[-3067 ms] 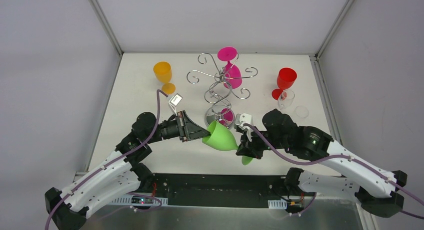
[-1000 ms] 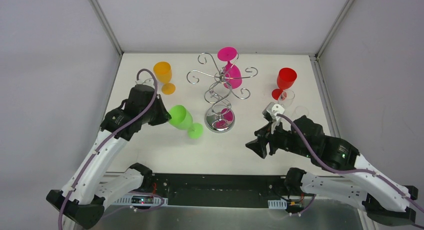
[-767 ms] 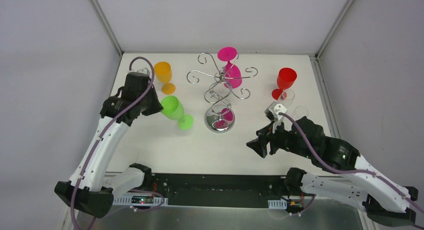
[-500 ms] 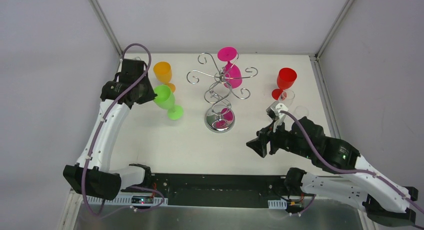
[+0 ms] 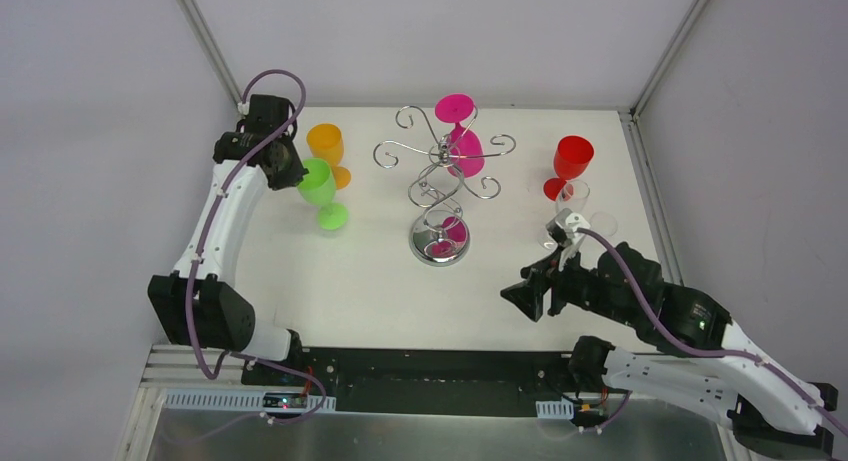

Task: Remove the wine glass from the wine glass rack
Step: Place the wine glass at the center of the board.

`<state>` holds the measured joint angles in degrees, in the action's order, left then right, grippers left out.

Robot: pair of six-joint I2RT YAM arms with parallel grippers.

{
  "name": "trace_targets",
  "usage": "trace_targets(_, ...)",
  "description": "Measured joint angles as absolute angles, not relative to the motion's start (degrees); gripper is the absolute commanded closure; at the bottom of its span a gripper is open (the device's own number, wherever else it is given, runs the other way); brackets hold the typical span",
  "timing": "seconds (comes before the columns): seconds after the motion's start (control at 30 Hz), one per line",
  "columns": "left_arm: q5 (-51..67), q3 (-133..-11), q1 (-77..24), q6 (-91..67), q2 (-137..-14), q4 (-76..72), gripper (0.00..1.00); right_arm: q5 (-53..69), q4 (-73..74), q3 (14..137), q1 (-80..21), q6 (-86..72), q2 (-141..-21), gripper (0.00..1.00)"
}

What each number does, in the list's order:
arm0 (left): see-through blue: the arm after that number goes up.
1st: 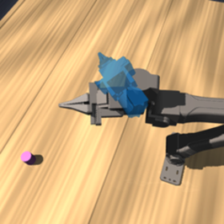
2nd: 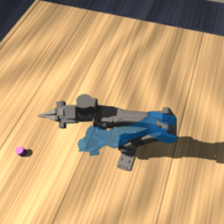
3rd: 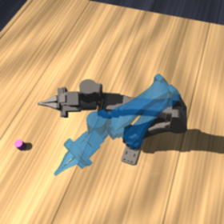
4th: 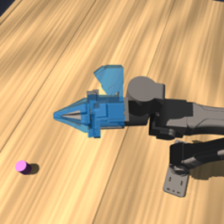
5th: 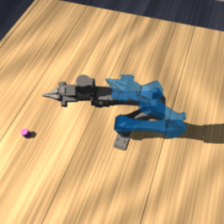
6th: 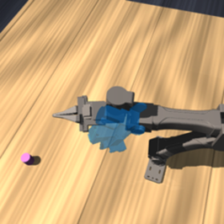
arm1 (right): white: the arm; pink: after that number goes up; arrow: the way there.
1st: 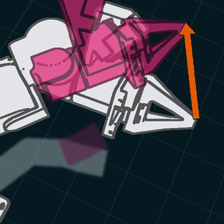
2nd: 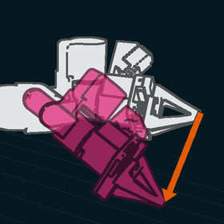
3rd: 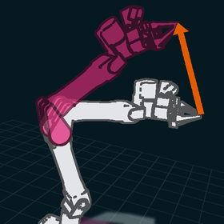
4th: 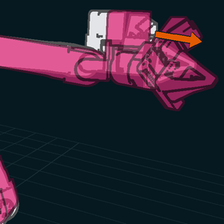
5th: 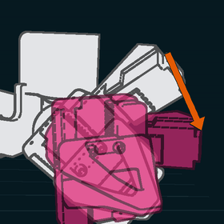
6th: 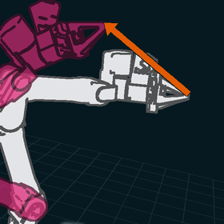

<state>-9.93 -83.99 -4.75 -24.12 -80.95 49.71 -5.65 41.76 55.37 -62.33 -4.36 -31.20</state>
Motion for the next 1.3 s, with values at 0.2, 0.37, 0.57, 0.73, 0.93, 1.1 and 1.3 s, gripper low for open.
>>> trace_targets(0.2,-11.1,-84.3,-3.6,-24.0,-85.0,47.8,1.00,-5.8,42.5,55.3,-62.3,-4.4,-29.5,0.36)
trace_targets(0.37,-12.3,-85.0,-3.6,-23.9,-87.2,46.2,1.00,-5.8,42.9,54.8,-62.3,-4.3,-28.7,0.36)
trace_targets(0.57,-14.2,-85.6,-3.6,-23.5,-90.0,44.1,1.00,-5.8,43.2,54.5,-62.3,-4.3,-28.3,0.36)
trace_targets(0.73,-15.1,-85.6,-3.4,-23.4,-91.6,42.6,1.00,-6.3,43.2,54.5,-62.3,-4.5,-28.2,0.35)
trace_targets(0.93,-15.6,-85.6,-3.2,-23.4,-93.1,41.0,1.00,-7.7,43.4,54.2,-62.3,-4.9,-28.1,0.33)
trace_targets(1.1,-15.5,-85.6,-3.2,-23.4,-93.3,40.2,0.99,-9.3,44.0,54.2,-62.3,-5.7,-28.5,0.30)
trace_targets(1.3,-15.4,-85.6,-3.2,-23.4,-93.3,39.2,0.91,-12.8,44.1,54.2,-62.3,-7.7,-29.3,0.27)
